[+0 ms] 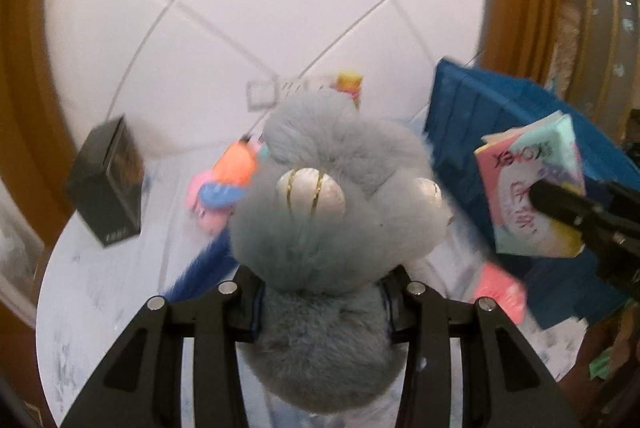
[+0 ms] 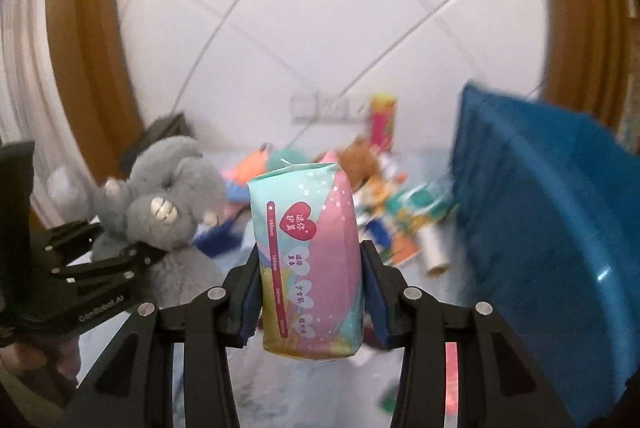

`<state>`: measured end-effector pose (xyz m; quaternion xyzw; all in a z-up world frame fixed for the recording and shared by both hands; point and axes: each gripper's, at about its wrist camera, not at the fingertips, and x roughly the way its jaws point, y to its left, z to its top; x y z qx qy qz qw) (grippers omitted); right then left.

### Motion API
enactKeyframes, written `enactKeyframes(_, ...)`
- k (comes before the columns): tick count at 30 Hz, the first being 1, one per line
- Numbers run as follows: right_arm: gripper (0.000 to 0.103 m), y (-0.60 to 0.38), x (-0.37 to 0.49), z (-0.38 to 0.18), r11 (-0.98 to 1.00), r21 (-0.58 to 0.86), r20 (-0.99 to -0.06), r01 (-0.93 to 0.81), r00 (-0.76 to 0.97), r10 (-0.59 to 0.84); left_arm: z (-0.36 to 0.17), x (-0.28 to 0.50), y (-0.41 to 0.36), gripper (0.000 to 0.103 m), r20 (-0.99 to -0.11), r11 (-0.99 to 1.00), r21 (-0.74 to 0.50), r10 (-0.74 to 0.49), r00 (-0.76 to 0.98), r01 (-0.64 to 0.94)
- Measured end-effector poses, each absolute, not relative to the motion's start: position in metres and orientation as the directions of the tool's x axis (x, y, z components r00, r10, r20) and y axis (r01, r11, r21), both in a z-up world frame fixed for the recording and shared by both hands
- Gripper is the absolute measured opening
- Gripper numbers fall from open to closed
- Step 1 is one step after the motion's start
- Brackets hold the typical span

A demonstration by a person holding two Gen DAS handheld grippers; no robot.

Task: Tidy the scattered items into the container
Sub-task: 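Carry both items over the blue crate and open both tools to drop them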

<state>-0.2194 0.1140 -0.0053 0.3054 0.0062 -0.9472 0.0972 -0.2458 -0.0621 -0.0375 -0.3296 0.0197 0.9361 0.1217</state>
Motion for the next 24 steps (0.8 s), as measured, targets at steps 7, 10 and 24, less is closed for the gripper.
enactKeyframes(7, 0.044, 0.218, -0.19, 0.063, -0.997, -0.01, -0.438, 0.077, -0.897, -0.065, 0.017, -0.247, 0.046, 0.041, -0.532, -0.941, -0.001, 0.286, -0.797, -0.338)
enactKeyframes(10, 0.044, 0.281, -0.179, 0.084, -0.999, -0.04, -0.383, 0.027, -0.924, -0.01, 0.041, -0.251, 0.105, 0.041, -0.497, -0.929, 0.008, 0.317, -0.808, -0.369)
enactKeyframes(24, 0.044, 0.513, -0.185, 0.062, -0.999, 0.022, -0.441, -0.037, -0.897, 0.023, 0.056, -0.254, 0.35, 0.041, -0.627, -0.844, -0.004, 0.419, -0.657, -0.536)
